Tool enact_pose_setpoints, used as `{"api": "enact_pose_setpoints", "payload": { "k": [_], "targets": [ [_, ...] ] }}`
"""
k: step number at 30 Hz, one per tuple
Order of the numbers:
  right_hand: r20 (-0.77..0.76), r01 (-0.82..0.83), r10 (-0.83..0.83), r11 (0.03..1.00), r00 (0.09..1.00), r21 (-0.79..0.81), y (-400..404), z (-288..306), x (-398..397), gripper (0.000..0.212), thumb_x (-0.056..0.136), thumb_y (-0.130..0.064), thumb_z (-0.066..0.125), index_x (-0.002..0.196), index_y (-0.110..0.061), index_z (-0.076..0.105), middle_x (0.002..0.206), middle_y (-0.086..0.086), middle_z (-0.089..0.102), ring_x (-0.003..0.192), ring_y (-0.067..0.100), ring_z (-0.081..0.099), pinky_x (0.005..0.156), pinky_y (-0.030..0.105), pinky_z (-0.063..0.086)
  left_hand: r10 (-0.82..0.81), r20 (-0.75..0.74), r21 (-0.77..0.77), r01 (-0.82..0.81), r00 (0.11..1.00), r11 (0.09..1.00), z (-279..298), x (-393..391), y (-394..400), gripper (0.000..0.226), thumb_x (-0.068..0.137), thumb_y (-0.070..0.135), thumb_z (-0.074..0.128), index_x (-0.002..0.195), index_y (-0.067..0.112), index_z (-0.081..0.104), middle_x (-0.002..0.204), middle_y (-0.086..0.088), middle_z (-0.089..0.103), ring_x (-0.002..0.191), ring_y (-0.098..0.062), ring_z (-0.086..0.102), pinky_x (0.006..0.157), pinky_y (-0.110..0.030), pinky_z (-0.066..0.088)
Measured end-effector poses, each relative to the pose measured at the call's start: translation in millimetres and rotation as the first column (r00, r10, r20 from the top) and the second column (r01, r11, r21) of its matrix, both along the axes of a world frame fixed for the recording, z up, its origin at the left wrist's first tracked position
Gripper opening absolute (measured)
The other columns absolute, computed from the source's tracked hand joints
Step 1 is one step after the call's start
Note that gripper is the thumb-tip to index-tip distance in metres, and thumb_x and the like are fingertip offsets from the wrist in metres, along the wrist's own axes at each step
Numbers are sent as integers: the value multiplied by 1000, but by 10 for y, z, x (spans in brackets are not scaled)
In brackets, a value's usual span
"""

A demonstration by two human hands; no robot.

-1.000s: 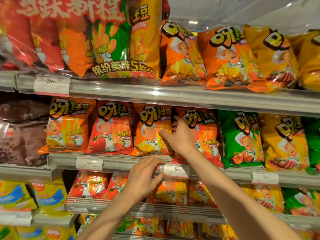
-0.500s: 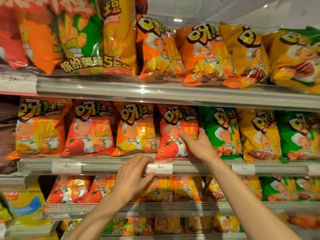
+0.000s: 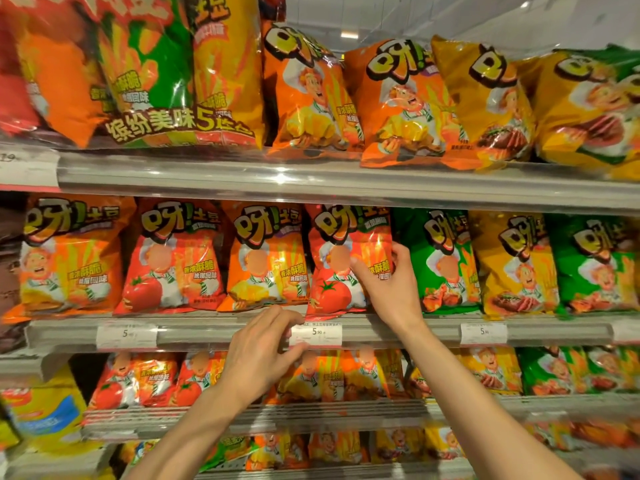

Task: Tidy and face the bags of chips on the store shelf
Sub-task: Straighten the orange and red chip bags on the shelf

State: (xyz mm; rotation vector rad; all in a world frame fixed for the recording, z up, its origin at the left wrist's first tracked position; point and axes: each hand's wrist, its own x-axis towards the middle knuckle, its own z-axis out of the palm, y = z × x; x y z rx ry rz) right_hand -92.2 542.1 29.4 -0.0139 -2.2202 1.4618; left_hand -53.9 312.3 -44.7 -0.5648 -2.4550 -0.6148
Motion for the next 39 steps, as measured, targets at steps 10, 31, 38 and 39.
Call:
{"api": "enact_pose_setpoints", "payload": {
  "k": [10, 31, 38, 39],
  "targets": [
    [80, 37, -45, 995, 996, 87, -23, -74, -53, 87, 82, -73, 59, 146, -19, 36, 138, 2, 57, 125, 23, 57, 104, 48, 49, -17, 9, 24, 17, 1000, 1000, 12, 5, 5, 33, 81, 47, 71, 107, 31, 58, 83, 17, 45, 74, -2, 46, 60, -22, 39],
    [311, 4, -154, 901, 938, 433, 875, -1793, 1651, 71, 94, -62, 42, 155, -28, 30, 156, -1, 43, 145, 20, 41, 113, 45, 41, -22, 271, 423, -98, 962, 901, -980, 871, 517, 54, 92, 43, 60, 143, 25, 49, 141, 1, 43, 132, -9, 40, 109, -30, 36],
    [351, 44, -174, 936, 920, 349, 1818, -1613, 1727, 63, 99, -50, 43, 152, -18, 39, 150, 6, 50, 128, 25, 55, 102, 31, 42, 118, 259, 422, -222, 959, 879, -887, 1027, 1368, 47, 93, 35, 65, 138, 27, 51, 132, 13, 44, 116, 4, 41, 93, -11, 34],
    [363, 32, -173, 932, 916, 362, 2014, -1601, 1686, 67, 97, -54, 40, 154, -19, 36, 155, 5, 44, 136, 25, 49, 109, 33, 39, 125, 239, 426, -220, 963, 878, -849, 1020, 1555, 46, 94, 34, 65, 137, 27, 51, 131, 12, 44, 115, 4, 40, 92, -5, 31]
  ]
}}
